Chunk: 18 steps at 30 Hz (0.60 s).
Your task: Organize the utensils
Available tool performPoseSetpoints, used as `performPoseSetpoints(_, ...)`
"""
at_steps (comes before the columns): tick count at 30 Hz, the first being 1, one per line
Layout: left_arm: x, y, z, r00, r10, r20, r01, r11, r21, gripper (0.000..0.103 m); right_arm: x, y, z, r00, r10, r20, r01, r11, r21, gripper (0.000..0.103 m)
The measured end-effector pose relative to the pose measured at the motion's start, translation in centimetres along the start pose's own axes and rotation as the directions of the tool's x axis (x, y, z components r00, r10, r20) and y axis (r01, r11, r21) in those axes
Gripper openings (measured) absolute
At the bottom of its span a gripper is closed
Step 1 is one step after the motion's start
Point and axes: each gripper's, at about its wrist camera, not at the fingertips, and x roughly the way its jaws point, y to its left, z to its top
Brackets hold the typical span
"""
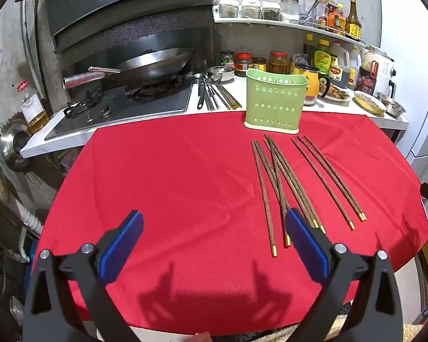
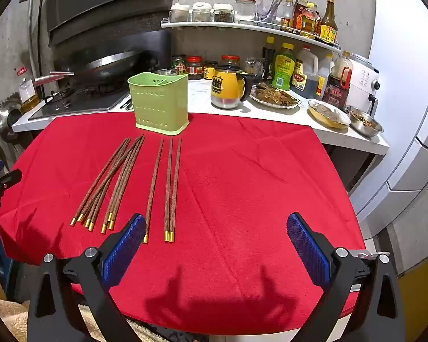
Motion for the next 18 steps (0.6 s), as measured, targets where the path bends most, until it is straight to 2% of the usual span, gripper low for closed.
performPoseSetpoints(18, -0.06, -0.11, 0.12, 1.0, -0.002, 0.001, 0.002, 1.0, -0.001, 0.097, 0.56, 0.33, -0.07, 1.0, 0.01, -0.005, -0.01, 1.0, 0.003, 0.097)
